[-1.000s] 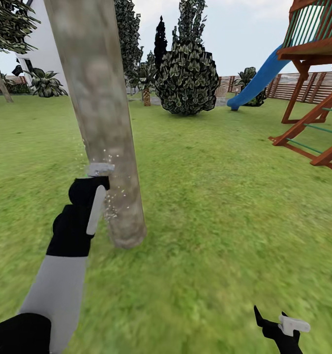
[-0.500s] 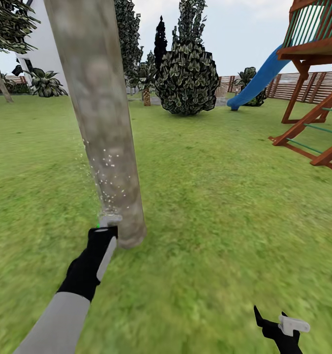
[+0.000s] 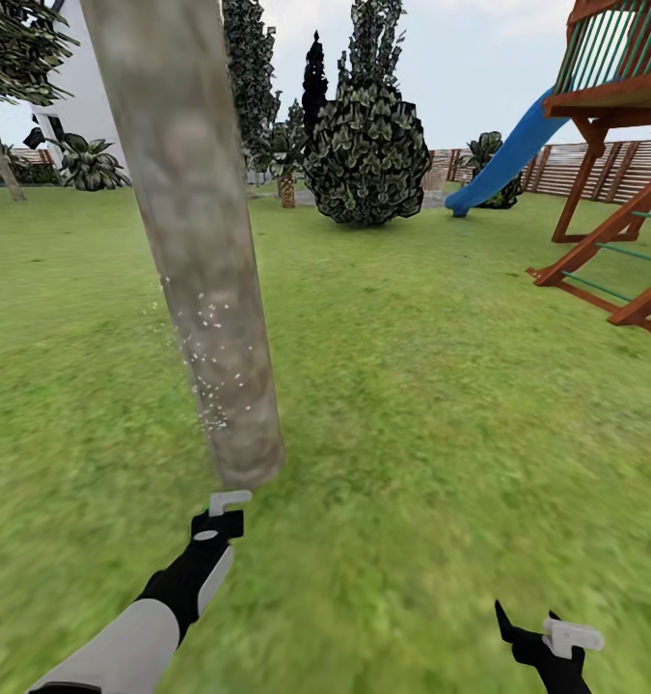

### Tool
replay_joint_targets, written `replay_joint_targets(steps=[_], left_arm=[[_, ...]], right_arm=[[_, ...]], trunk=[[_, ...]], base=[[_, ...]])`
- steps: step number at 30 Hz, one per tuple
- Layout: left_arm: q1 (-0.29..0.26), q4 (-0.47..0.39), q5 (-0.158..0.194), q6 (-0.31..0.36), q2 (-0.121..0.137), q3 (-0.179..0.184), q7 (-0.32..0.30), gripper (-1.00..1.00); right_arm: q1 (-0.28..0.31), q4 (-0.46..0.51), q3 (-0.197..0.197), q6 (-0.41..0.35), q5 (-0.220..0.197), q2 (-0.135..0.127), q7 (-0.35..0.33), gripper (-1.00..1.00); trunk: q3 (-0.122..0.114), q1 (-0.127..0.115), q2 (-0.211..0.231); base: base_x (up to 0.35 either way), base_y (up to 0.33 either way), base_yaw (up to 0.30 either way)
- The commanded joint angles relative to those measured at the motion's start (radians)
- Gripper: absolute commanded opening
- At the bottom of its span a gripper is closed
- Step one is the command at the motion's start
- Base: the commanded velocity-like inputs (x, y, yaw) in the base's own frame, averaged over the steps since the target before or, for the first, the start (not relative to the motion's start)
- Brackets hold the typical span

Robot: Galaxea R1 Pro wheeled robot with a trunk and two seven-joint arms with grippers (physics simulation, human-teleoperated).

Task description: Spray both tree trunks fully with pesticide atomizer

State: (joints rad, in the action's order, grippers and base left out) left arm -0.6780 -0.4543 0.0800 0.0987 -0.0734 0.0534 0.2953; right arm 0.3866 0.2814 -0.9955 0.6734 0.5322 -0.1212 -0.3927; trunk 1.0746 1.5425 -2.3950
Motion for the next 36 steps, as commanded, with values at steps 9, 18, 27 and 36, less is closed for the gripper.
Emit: replay_joint_targets(steps=[9,18,27,36], left_arm=[[0.0,-0.011,0.005,0.004,0.004,-0.01,0.064,-1.0],[0.0,-0.012,0.006,0.003,0.003,-0.01,0.067,-1.0],[0.0,-0.012,0.006,0.003,0.003,-0.012,0.068,-1.0],[0.0,-0.014,0.003,0.001,0.004,-0.093,0.068,-1.0]], right_arm=[[0.0,-0.001,0.0,0.0,0.0,0.001,-0.002,1.0],[0.0,-0.001,0.0,0.0,0.0,0.001,-0.002,1.0],[0.0,-0.001,0.0,0.0,0.0,0.001,-0.002,1.0],[0.0,-0.001,0.0,0.0,0.0,0.001,-0.002,1.0]], trunk=[[0.0,0.0,0.0],[0.0,0.0,0.0],[0.0,0.0,0.0],[0.0,0.0,0.0]], base=[[0.107,-0.254,0.0],[0.083,-0.268,0.237],[0.015,-0.271,0.054],[0.167,-0.215,0.225]])
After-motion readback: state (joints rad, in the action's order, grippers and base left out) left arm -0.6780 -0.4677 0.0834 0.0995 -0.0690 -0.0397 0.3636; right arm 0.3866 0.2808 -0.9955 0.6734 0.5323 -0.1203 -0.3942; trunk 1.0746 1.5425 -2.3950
